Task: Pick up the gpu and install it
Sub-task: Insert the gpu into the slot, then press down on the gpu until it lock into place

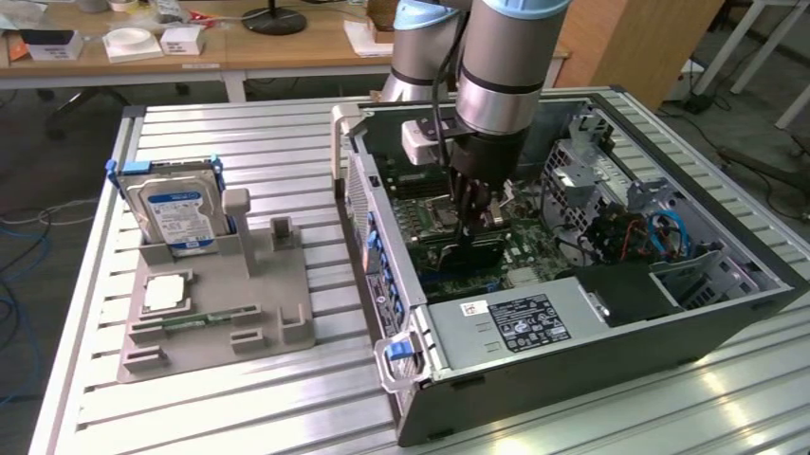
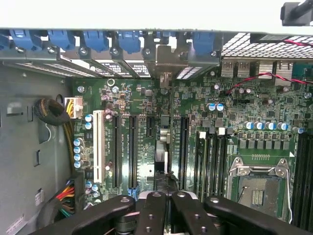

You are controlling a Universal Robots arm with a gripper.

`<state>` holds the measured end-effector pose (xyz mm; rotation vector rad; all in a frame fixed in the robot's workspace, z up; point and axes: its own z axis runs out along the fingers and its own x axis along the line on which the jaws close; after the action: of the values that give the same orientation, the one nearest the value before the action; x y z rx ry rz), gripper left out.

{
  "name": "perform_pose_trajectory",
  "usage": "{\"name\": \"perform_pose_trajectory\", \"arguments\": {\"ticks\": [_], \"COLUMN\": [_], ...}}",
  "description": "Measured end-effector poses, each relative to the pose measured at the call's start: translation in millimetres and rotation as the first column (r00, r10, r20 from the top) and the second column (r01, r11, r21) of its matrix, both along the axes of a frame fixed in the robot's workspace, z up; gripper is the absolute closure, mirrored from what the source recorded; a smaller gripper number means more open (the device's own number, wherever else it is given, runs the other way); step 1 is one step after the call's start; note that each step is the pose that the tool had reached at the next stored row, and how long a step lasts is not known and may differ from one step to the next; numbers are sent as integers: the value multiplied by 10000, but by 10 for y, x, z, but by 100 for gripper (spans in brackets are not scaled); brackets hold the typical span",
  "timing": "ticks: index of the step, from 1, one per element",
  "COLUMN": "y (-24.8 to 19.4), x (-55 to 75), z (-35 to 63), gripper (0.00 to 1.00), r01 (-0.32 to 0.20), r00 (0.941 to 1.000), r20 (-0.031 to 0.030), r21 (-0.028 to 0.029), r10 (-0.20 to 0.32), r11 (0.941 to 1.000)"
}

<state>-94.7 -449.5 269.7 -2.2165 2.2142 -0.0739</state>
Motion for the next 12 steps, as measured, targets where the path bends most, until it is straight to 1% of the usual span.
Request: {"name": "perform_pose_trajectory", "arguments": {"ticks": [1,12], "y": [0,0], "x": [0,0], "z": [0,0], "gripper": [90,90], "r01": [0,0], "r00": [10000,10000], "r20": [0,0], "r21": [0,0], "r10": [0,0], "r11": [10000,10000]}}
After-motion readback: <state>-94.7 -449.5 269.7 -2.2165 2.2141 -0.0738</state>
